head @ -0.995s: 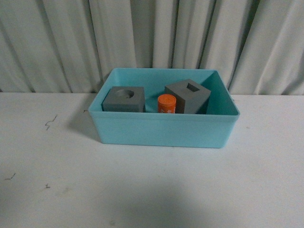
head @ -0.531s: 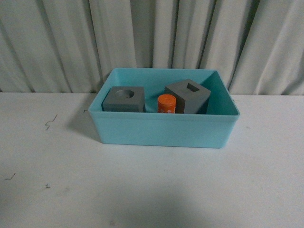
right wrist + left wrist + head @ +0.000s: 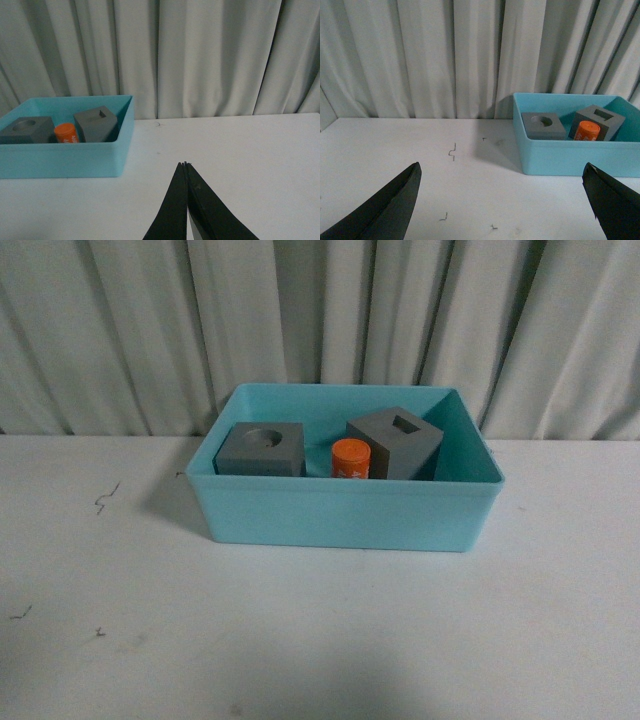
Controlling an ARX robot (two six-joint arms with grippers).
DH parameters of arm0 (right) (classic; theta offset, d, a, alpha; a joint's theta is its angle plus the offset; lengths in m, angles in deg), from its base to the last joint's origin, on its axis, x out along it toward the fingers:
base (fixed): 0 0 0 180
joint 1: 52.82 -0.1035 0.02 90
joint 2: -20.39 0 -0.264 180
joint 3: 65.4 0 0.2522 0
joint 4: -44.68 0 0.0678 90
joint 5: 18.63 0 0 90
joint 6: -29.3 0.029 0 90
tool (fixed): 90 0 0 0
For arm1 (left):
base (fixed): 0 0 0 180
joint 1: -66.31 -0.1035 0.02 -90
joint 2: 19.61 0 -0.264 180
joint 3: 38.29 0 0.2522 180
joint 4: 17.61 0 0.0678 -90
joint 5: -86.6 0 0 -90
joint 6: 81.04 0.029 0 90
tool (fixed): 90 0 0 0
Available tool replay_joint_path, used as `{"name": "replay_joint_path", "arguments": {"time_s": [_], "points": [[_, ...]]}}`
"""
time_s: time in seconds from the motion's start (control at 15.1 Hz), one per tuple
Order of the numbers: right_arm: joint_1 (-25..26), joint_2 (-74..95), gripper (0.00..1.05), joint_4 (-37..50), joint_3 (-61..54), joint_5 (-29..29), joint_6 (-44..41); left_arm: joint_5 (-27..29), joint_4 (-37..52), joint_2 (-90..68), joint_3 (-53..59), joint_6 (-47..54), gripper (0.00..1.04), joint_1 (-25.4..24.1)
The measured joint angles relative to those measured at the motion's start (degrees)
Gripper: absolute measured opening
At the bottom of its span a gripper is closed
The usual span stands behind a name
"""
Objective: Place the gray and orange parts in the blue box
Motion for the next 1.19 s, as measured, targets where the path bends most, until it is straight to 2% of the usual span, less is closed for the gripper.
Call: {"name": "replay_joint_path", "arguments": {"time_s": [0.13,0.2,0.66,1.19], "points": [[0.0,0.0,0.02,0.0,0.0,-0.02,0.0,0.0,0.0,0.0,0.0,0.0,0.98,0.0],[0.0,0.0,0.1,0.0,0.0,-0.02,-0.11,0.0,0.0,0.0,0.0,0.0,0.98,0.0],[0.0,0.0,0.99,0.0,0.0,-0.02,-0.11,0.0,0.0,0.0,0.0,0.0,0.98,0.0],[0.0,0.0,0.98,0.0,0.0,-0.02,-0.11,0.0,0.0,0.0,0.0,0.0,0.98,0.0]]}}
